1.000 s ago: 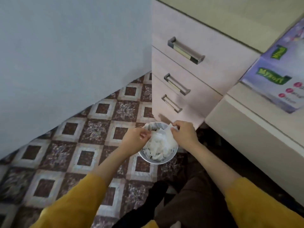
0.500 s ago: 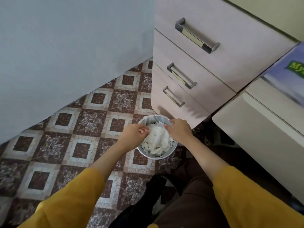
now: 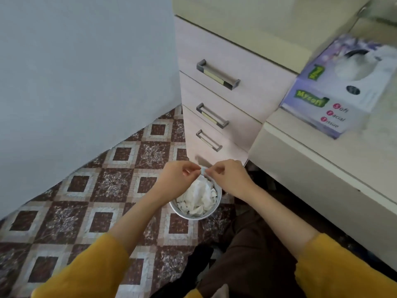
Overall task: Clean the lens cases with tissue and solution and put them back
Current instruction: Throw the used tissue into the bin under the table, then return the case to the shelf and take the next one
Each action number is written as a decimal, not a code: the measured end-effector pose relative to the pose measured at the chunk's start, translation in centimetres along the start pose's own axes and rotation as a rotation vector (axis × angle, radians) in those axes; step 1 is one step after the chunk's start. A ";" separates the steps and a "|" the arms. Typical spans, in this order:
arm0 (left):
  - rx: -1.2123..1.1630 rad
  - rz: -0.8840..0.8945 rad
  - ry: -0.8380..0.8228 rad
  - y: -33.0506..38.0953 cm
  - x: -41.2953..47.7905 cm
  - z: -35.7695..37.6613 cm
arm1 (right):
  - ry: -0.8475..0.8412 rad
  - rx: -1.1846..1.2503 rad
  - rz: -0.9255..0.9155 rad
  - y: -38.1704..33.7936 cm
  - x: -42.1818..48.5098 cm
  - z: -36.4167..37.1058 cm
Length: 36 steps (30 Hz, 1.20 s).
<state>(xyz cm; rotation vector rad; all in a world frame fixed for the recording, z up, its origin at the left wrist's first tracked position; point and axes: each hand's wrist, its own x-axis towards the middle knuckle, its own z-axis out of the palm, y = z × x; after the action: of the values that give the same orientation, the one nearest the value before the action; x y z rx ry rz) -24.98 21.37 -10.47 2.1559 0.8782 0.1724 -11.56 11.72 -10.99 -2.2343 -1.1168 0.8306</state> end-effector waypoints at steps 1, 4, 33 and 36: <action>0.003 0.041 0.006 1.1 -0.3 -0.3 | 0.019 0.013 -0.039 -0.5 -1.2 -1.1; -0.019 0.157 0.006 5.0 -0.9 -1.0 | 0.081 0.039 -0.127 -1.7 -5.0 -4.9; -0.108 0.689 -0.267 33.6 6.0 13.4 | 0.739 -0.194 0.238 15.2 -20.8 -26.5; -0.166 0.703 -0.211 35.4 7.4 13.4 | 0.769 -0.174 0.246 16.2 -20.5 -27.6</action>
<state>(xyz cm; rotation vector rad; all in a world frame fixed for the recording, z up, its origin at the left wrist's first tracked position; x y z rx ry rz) 4.66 1.77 4.54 2.1887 -0.0397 0.3430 6.67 -18.48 3.27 -2.5143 -0.5620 -0.0852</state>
